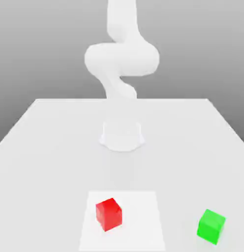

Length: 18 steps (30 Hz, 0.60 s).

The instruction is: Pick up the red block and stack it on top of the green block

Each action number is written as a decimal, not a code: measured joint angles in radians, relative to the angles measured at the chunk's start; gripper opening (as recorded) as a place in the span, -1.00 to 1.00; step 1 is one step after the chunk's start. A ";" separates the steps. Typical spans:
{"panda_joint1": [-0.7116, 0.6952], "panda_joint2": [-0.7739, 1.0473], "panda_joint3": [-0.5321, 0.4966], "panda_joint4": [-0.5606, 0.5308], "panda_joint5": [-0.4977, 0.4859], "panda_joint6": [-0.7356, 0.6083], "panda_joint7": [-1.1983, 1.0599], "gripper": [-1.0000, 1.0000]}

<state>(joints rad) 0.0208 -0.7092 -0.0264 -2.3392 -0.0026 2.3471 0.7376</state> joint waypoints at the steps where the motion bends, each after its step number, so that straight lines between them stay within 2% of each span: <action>1: 0.008 0.040 -0.011 -0.017 0.000 0.021 -0.028 0.00; 18: 0.087 0.659 -0.144 -0.284 0.037 0.341 -0.492 0.00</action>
<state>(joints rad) 0.1080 -0.0499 -0.1707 -2.6228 0.0342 2.6886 0.2455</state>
